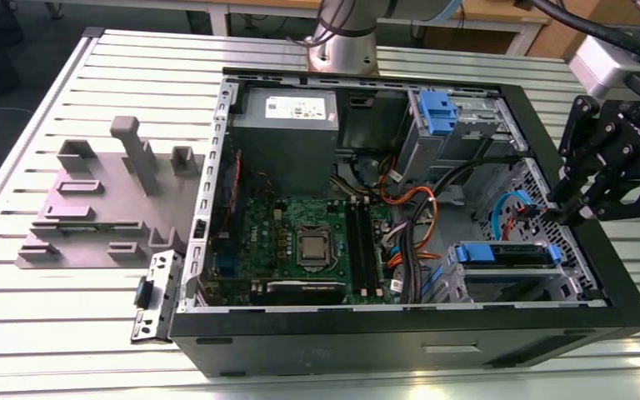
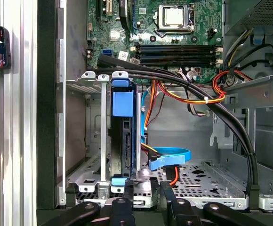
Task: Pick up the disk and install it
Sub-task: 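Insert the first disk wire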
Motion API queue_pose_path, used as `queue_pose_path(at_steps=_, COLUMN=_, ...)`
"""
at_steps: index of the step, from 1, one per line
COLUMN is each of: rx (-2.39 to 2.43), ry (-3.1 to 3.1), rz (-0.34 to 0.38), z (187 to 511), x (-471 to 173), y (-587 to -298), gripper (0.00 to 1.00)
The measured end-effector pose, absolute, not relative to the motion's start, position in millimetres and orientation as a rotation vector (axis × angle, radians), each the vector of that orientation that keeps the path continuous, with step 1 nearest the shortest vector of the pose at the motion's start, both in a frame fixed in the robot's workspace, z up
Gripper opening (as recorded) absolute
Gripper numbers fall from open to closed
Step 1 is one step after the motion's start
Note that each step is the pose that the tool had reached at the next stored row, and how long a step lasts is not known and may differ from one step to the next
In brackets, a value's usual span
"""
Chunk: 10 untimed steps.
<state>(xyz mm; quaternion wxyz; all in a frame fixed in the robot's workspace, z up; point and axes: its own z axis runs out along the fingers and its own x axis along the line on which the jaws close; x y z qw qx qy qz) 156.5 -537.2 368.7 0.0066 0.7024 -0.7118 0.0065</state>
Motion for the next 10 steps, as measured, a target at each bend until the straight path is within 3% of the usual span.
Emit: queue_pose_path(at_steps=10, rx=2.199, ry=-2.225, rz=0.020, z=367.9, x=156.6, y=-532.5, gripper=0.36)
